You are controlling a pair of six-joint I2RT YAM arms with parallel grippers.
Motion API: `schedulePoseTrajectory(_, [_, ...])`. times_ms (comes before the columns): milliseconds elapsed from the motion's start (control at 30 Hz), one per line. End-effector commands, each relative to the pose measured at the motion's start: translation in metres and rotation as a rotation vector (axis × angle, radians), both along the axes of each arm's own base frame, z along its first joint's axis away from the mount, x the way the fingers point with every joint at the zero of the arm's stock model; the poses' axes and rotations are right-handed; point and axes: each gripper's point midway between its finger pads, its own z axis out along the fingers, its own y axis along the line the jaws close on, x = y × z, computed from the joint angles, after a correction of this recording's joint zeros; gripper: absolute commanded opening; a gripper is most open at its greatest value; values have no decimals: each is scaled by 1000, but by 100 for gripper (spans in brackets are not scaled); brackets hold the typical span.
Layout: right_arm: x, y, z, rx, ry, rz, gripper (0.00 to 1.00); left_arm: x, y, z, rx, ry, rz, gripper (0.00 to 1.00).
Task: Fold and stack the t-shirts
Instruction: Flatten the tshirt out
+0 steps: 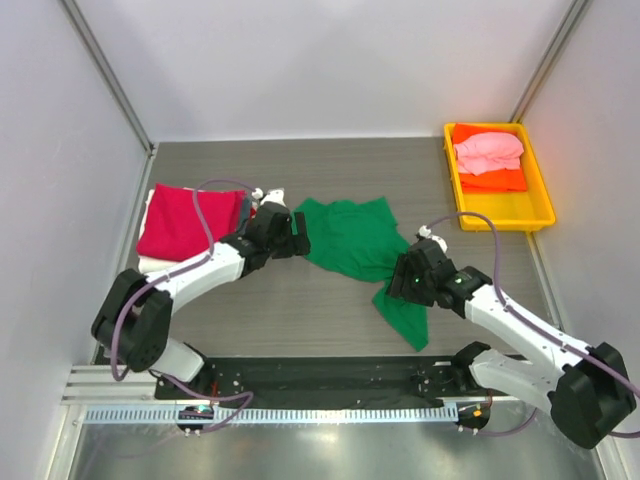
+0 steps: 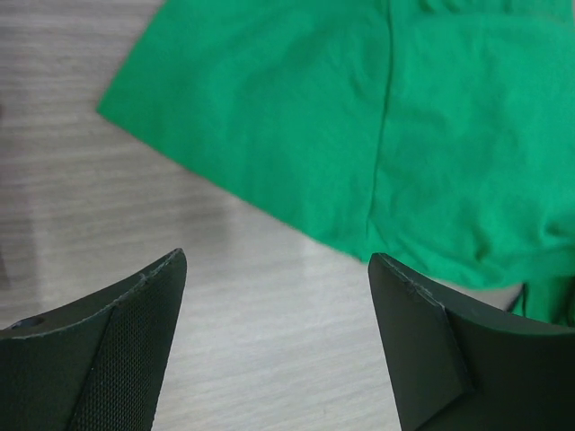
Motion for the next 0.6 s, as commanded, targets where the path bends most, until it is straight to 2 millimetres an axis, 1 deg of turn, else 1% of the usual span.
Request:
schedulePoseTrajectory(0, [15,16,16,-35,-90,-6,61,17,16,-6,44,49,82,83])
schedulePoseTrajectory(33, [16,17,14,-53,-96,-7,61,22,15,-3,39,49,87,81])
schedulePoseTrajectory(67, [15,20,11,-68,-89,-6,60,24,17,-12,58,72,91,79])
schedulePoseTrajectory(100, [11,27,11,-76,-91,19,60,28,22,-14,76,73,110,78])
schedulePoseTrajectory(133, [13,27,11,-90,-101,15,60,34,23,-12,83,69,122,78])
schedulePoseTrajectory(167, [13,29,9,-104,-95,19,60,36,28,-15,101,84,130,78])
schedulePoseTrajectory(200, [13,30,8,-109,-97,18,59,41,34,-25,122,107,147,77])
schedulePoseTrajectory(233, [14,32,9,-118,-104,22,58,48,35,-23,119,108,153,75])
schedulePoseTrajectory(267, [14,34,9,-121,-106,26,58,50,37,-26,124,124,156,73])
schedulePoseTrajectory(300, [13,35,6,-132,-101,30,58,54,43,-37,138,154,166,72])
schedulePoseTrajectory(333, [12,38,5,-136,-102,40,57,61,42,-34,133,149,171,71])
schedulePoseTrajectory(367, [13,40,6,-138,-107,44,57,62,44,-38,145,167,175,71])
schedulePoseTrajectory(400, [12,42,3,-147,-99,47,57,69,45,-39,152,166,180,72])
schedulePoseTrajectory(567, [11,52,-3,-175,-93,73,57,80,51,-46,188,177,205,72])
